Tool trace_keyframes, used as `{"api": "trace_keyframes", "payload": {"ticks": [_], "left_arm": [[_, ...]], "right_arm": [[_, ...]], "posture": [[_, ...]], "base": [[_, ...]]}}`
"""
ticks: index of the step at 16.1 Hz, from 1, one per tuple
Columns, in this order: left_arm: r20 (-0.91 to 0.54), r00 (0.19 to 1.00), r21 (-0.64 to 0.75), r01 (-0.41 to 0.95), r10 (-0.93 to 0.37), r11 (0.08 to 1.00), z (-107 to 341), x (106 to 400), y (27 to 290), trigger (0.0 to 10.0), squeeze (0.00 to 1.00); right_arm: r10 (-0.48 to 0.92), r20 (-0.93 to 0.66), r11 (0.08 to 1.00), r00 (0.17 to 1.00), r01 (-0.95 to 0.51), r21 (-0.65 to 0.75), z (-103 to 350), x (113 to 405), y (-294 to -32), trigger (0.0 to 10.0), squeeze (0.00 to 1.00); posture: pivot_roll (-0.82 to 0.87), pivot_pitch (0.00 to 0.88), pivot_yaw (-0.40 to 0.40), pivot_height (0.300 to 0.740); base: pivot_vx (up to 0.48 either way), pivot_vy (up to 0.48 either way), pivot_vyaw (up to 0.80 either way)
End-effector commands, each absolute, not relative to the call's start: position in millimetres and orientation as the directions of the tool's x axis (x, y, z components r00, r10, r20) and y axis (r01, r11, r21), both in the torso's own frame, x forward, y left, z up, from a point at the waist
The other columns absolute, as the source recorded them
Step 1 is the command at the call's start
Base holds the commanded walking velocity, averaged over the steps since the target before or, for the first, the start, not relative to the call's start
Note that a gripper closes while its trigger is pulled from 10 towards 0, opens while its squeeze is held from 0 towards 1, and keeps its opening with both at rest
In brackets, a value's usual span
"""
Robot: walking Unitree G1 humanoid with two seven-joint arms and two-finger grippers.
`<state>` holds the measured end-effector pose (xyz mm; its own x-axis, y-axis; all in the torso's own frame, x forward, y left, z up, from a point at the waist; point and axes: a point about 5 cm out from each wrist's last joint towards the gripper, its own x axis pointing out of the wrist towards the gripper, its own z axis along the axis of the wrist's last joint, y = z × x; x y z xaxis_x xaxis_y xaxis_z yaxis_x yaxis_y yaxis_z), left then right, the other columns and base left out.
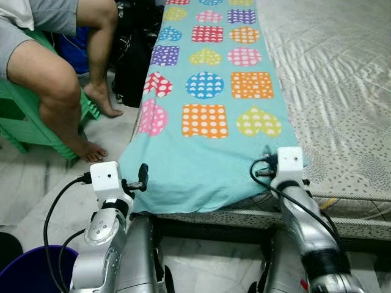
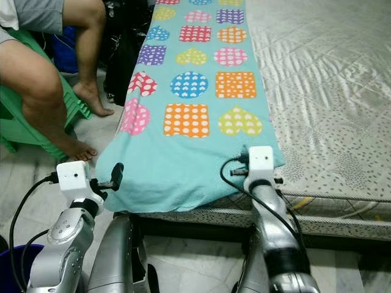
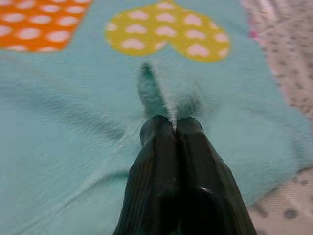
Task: Clean up the room
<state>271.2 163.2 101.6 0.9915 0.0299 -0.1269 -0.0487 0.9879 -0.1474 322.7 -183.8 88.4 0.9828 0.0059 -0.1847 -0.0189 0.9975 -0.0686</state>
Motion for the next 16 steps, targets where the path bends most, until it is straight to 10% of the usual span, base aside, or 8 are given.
{"api": "trace_keyframes", "payload": {"ticks": [1, 16], "left_arm": [[-0.140, 0.989, -0.134, -0.060, 0.041, 0.989, 98.2, 269.0, 167.9, 10.0, 0.00], [-0.142, 0.990, -0.128, -0.033, 0.014, 0.991, 96.9, 273.9, 166.9, 10.0, 0.00]], "right_arm": [[0.043, -0.161, 0.998, 0.986, -0.050, -0.039, 91.6, 317.2, -188.6, 0.0, 0.00], [0.033, -0.172, 0.997, 0.985, -0.044, -0.064, 81.5, 272.8, -251.4, 0.0, 0.00]], "posture": [[-0.02, 0.154, 0.061, 0.495], [-0.04, 0.122, 0.087, 0.495]], "base": [[0.000, 0.000, 0.00], [0.000, 0.000, 0.00]]}}
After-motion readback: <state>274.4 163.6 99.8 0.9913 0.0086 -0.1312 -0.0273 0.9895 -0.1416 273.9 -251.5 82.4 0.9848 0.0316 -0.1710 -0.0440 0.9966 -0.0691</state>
